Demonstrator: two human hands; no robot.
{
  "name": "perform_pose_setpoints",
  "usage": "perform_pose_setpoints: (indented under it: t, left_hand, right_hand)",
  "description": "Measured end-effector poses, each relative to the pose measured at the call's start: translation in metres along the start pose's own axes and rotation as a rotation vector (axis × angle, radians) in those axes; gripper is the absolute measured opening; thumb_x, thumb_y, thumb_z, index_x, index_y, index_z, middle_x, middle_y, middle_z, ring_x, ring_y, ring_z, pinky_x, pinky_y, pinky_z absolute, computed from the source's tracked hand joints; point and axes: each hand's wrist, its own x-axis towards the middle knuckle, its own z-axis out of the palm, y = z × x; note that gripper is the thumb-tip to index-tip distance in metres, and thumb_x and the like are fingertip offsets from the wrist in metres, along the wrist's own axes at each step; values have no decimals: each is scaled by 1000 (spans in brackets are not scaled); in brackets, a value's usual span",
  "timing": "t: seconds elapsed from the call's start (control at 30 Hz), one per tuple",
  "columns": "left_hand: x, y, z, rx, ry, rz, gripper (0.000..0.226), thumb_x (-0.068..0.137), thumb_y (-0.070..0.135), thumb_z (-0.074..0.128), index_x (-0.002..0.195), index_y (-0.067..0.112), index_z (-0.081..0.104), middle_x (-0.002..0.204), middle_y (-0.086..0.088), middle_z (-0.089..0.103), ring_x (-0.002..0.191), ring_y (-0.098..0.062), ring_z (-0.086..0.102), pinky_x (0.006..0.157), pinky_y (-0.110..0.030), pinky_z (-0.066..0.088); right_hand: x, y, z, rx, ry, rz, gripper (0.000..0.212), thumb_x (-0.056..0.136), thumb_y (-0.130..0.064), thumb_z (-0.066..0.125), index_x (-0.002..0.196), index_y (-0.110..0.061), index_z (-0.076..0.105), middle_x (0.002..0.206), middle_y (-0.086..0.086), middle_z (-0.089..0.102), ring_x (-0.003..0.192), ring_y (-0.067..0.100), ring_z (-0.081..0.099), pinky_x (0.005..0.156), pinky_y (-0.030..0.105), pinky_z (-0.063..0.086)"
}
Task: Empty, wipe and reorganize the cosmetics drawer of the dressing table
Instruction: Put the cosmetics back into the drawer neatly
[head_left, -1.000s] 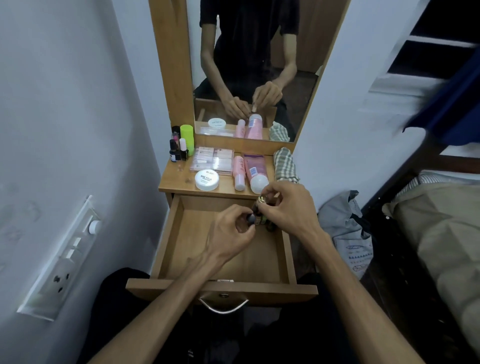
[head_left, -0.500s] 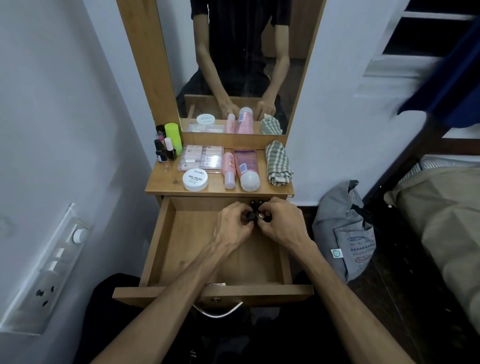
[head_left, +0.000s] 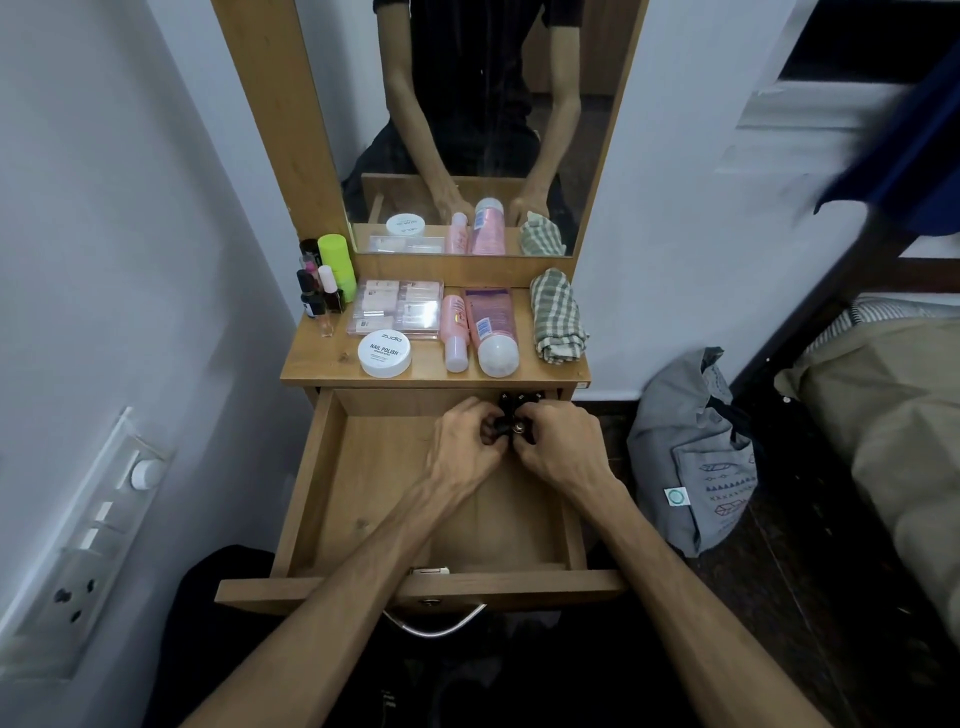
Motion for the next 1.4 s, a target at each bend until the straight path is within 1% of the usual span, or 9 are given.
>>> perform_pose_setpoints:
  t: [0.2, 0.3, 0.43, 0.6, 0.73, 1.03, 1.13, 1.27, 1.4]
  left_hand:
    - [-4, 0, -2, -13, 7, 11, 38, 69, 18, 76, 107, 13, 72, 97, 1, 68, 77, -14, 69, 74, -36, 61]
    - [-9, 4, -6, -29, 44, 10, 41, 71, 19, 78, 111, 13, 71, 99, 2, 67, 80, -12, 68, 77, -33, 61]
    - [-24, 12, -18, -89, 144, 42, 27, 76, 24, 72, 102, 17, 71, 91, 6, 65, 75, -6, 65, 68, -31, 59]
    - [-36, 18, -51, -135, 294, 114, 11, 80, 10, 69, 88, 17, 71, 81, 10, 64, 69, -5, 62, 61, -29, 55]
    - [-36, 15, -88, -135, 395, 156, 12, 82, 4, 69, 84, 15, 71, 77, 7, 65, 66, -9, 62, 57, -28, 52]
    - [8, -28, -182, -97, 605, 90, 9, 89, 11, 67, 94, 14, 75, 88, 4, 72, 72, -6, 64, 64, -27, 58]
    - [33, -43, -208, -53, 616, -2, 10, 91, 19, 70, 99, 16, 74, 97, 4, 71, 73, -7, 62, 68, -31, 58]
    - [66, -60, -230, 59, 533, -69, 27, 93, 23, 70, 119, 17, 70, 113, 0, 66, 71, -6, 57, 68, -22, 48]
    - [87, -72, -233, 179, 419, -65, 32, 93, 32, 70, 123, 23, 69, 117, -1, 64, 74, -15, 62, 74, -36, 57]
  right_hand:
    - [-4, 2, -3, -4, 11, -9, 21, 87, -37, 64, 104, -25, 72, 96, -6, 72, 90, 21, 68, 70, 33, 52]
    - [-10, 1, -9, 13, 81, -16, 32, 86, -38, 68, 116, -27, 72, 100, -7, 74, 93, 21, 68, 71, 32, 50]
    - [-11, -7, -23, 97, 182, -16, 28, 81, -37, 74, 107, -28, 77, 89, -10, 73, 85, 16, 69, 67, 28, 46]
    - [-2, -40, -41, 210, 272, -118, 11, 80, -28, 71, 88, -25, 77, 70, -10, 65, 67, 12, 62, 61, 30, 51]
    - [9, -74, -49, 233, 291, -220, 13, 84, -31, 70, 92, -23, 77, 75, -9, 69, 67, 8, 60, 62, 23, 47]
    - [74, -151, -46, 273, 251, -230, 25, 87, -34, 63, 105, -23, 77, 74, -10, 70, 76, 11, 66, 72, 40, 56]
    - [104, -169, -48, 249, 262, -239, 26, 88, -32, 64, 110, -25, 76, 81, -10, 74, 82, 14, 68, 72, 39, 57]
    - [141, -193, -46, 185, 255, -228, 29, 90, -31, 64, 116, -25, 74, 88, -7, 76, 87, 20, 71, 73, 38, 58]
    - [168, -207, -40, 113, 226, -230, 31, 92, -35, 66, 121, -24, 72, 89, -1, 75, 88, 24, 69, 73, 41, 57]
